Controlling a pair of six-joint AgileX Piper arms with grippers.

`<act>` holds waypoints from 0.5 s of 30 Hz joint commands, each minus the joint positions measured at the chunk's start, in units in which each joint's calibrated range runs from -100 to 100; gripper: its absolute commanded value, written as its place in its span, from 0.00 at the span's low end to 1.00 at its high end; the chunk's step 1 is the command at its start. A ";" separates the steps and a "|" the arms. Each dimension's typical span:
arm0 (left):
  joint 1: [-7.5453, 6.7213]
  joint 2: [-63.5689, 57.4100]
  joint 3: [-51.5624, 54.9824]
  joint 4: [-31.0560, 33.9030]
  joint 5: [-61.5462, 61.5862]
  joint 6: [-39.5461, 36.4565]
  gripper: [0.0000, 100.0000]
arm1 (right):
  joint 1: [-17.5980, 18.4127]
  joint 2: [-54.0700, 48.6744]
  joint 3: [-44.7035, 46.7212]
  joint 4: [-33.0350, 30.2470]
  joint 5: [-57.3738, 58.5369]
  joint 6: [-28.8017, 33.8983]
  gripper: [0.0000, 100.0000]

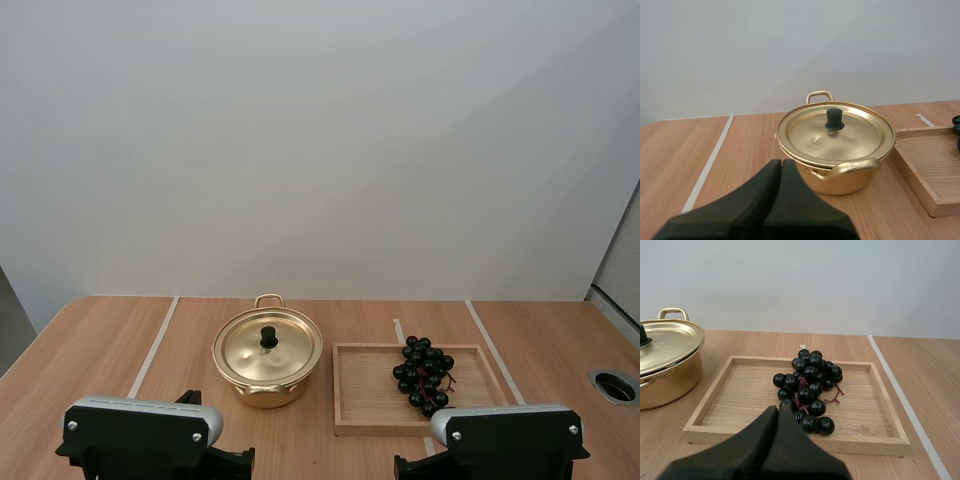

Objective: Open the lid, put the grape in the pot, and close it

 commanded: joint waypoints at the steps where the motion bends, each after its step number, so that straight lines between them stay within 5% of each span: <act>1: -0.20 -0.29 0.13 0.25 -1.93 0.20 0.01 | -0.20 -0.34 0.00 0.21 0.17 -0.32 0.00; 15: -0.20 -0.29 0.13 0.25 -1.87 -0.02 0.01 | -0.20 -0.34 0.00 0.21 0.17 -0.32 0.00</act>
